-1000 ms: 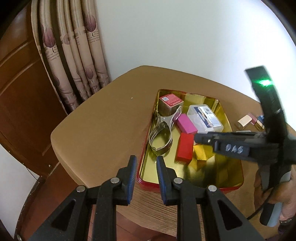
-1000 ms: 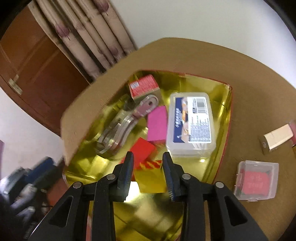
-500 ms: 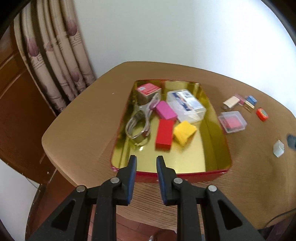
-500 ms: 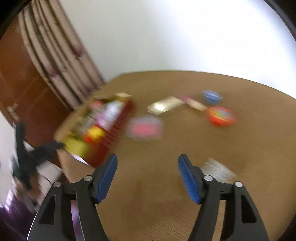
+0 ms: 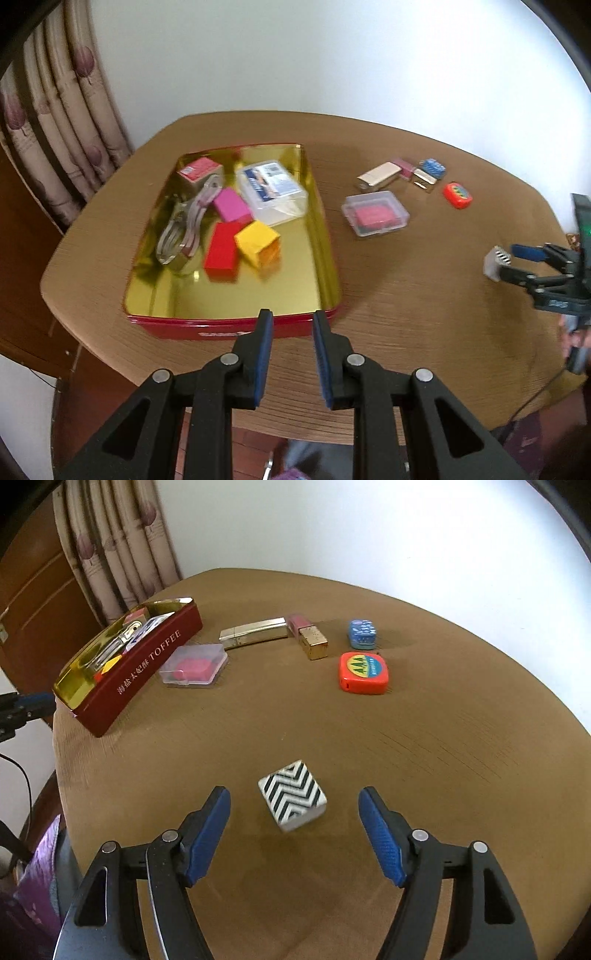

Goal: Organize rigid objects
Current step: 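Move the open right tool to the zigzag cube and close on it, then grasp the clear box with red card using the left tool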

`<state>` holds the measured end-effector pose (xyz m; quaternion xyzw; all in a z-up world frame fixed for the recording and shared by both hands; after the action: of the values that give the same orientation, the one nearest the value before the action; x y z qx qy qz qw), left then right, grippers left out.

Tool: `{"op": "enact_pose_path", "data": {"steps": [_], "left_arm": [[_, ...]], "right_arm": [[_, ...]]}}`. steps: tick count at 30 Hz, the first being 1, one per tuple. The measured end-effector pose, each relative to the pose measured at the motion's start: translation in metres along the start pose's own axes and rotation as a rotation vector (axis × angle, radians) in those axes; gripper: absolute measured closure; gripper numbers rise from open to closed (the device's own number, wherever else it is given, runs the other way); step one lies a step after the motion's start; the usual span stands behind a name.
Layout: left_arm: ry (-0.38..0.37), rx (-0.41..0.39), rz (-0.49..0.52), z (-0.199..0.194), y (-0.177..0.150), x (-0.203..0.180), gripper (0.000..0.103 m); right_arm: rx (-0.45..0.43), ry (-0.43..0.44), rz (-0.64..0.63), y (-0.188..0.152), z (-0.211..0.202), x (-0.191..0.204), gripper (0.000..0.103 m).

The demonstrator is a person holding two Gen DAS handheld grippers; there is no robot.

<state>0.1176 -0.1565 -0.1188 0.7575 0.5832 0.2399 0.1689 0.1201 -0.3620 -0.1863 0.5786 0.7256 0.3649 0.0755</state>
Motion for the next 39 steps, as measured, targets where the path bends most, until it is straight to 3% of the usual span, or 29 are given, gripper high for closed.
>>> {"op": "enact_pose_path", "data": {"steps": [2, 4, 7, 10, 12, 14, 18, 23, 27, 31, 39], "left_arm": [[-0.029, 0.018, 0.007, 0.0, 0.006, -0.009, 0.081], [-0.043, 0.023, 0.022, -0.001, 0.014, -0.017, 0.081], [-0.062, 0.01, 0.07, -0.004, 0.031, -0.035, 0.081], [-0.137, -0.026, 0.145, -0.007, 0.055, -0.061, 0.081], [-0.209, -0.059, 0.233, -0.004, 0.071, -0.081, 0.079], [-0.231, -0.088, 0.344, 0.006, 0.086, -0.099, 0.076], [-0.3, -0.065, 0.565, 0.033, 0.096, -0.129, 0.074], [-0.252, -0.022, 0.784, 0.065, 0.098, -0.145, 0.074], [-0.226, -0.031, 0.828, 0.08, 0.109, -0.147, 0.074], [-0.218, 0.033, 0.888, 0.099, 0.104, -0.145, 0.074], [-0.281, 0.078, 0.925, 0.109, 0.112, -0.143, 0.065]], "right_arm": [[0.017, 0.022, -0.013, 0.001, 0.01, -0.001, 0.037], [0.039, 0.048, -0.013, 0.0, 0.019, -0.002, 0.067], [0.025, 0.045, -0.032, -0.001, 0.022, -0.002, 0.068], [-0.053, 0.014, -0.022, -0.002, 0.009, -0.007, 0.068], [-0.107, -0.022, -0.007, -0.005, -0.003, -0.015, 0.068], [-0.139, -0.009, 0.03, -0.011, -0.01, -0.021, 0.068], [-0.175, 0.018, 0.116, -0.026, -0.015, -0.037, 0.068], [-0.21, 0.072, 0.165, -0.025, -0.02, -0.044, 0.068], [-0.223, 0.116, 0.183, -0.024, -0.021, -0.044, 0.068], [-0.23, 0.153, 0.227, -0.025, -0.022, -0.049, 0.068], [-0.222, 0.155, 0.257, -0.025, -0.02, -0.05, 0.067]]}}
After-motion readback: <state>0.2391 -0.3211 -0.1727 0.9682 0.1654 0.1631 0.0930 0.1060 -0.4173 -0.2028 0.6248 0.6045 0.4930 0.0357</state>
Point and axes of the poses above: each gripper's, at about its wrist camera, not at the fingertips, and z roughly the way its jaws point, x to its left, y to its top, the point moved 9 cm from there along z, roughly the way its jaws point, and after that the axes turned 12 degrees about y, right-handed, at the moved point
